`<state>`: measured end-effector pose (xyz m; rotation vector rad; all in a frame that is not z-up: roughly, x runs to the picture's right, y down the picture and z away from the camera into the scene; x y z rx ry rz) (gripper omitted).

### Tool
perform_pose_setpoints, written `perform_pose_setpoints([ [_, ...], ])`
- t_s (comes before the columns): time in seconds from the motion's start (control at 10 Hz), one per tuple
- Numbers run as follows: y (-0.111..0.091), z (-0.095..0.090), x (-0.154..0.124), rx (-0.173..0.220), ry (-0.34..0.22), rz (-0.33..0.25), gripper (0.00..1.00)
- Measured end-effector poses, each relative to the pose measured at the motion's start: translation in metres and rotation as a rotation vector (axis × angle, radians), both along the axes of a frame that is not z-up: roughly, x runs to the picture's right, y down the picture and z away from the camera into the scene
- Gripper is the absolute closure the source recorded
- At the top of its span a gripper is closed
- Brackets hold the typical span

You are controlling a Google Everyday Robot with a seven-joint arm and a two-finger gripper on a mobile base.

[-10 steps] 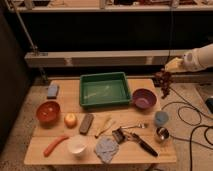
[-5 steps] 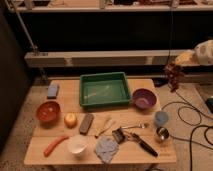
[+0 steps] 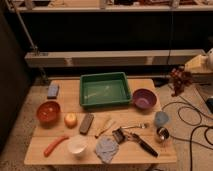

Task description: Place grapes in metal cup

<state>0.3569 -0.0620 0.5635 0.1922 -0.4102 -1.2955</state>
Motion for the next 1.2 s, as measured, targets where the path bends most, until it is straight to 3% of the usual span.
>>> perform_pose_setpoints([
  [0.3,0.047,-0.007,-0.005,0.002,-0.011,0.004,1.00],
  [0.5,0.047,-0.009,-0.010,0.023,-0.019,-0.004,1.00],
  [0.7,0.046,0.000,-0.017,0.029,-0.020,-0.015,1.00],
  [1.2,0.084,0.013,-0.023,0.049,0.063,-0.042,1.00],
])
